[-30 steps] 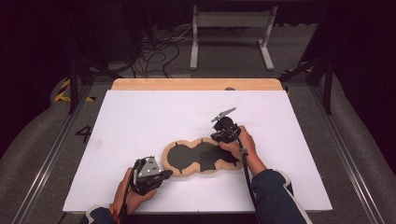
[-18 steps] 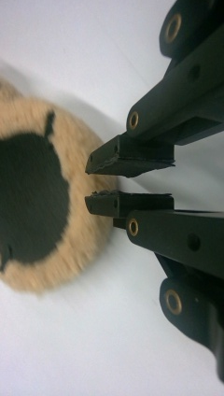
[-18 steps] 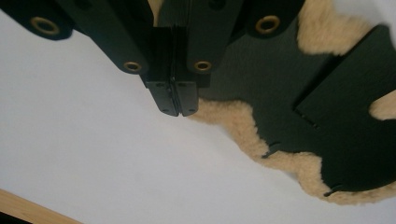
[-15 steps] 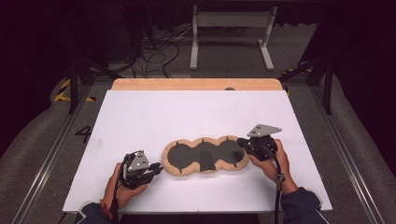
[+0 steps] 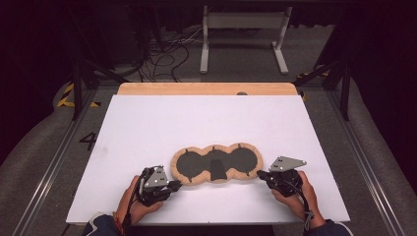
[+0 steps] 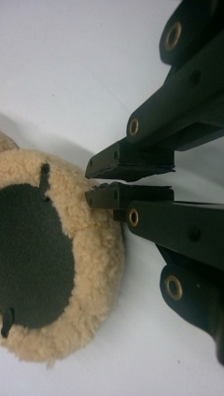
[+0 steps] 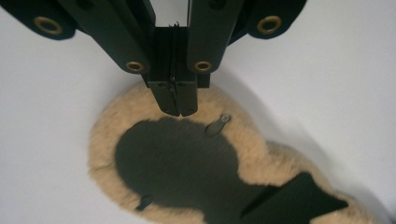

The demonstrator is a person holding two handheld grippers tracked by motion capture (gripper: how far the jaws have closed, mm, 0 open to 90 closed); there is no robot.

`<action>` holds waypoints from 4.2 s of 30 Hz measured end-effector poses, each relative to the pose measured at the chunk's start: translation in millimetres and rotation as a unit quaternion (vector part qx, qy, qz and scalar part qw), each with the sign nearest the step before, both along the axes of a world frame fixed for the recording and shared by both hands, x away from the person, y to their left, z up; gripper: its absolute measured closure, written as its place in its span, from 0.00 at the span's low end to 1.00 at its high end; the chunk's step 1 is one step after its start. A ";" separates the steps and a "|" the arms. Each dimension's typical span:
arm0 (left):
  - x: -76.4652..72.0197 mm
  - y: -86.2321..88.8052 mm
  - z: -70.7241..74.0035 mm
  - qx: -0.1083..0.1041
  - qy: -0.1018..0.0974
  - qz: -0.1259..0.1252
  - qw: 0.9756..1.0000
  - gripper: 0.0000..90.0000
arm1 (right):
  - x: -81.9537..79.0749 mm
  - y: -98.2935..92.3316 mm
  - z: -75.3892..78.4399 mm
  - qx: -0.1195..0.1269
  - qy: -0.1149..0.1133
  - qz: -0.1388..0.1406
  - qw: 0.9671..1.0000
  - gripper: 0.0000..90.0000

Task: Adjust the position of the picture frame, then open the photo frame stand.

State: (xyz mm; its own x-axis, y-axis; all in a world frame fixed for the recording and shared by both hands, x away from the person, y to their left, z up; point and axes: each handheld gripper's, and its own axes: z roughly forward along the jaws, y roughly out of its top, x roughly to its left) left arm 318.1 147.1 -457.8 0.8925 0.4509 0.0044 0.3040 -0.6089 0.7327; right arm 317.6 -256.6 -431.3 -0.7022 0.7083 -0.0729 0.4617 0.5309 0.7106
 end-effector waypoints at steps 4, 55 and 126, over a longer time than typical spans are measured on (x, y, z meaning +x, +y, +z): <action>-1.7 -5.8 -2.1 0.004 0.005 -0.022 1.000 0.92 | -0.4 -0.5 -3.9 -0.001 0.010 0.006 1.000 1.00; 43.0 -19.1 -4.3 0.010 -0.015 0.008 1.000 0.90 | 16.4 10.4 -18.0 0.006 -0.024 -0.030 0.999 1.00; -2.1 90.5 -10.9 0.004 -0.048 0.117 0.992 0.20 | 26.1 31.1 -12.7 0.069 0.052 0.038 0.995 0.75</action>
State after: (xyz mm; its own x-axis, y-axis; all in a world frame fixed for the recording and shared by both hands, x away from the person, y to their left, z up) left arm 316.0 237.6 -468.7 0.7588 0.6452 0.0888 0.3661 -0.5353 0.7612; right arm 343.7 -225.5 -444.0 -0.7532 0.6503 0.0986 0.4991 0.4674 0.7297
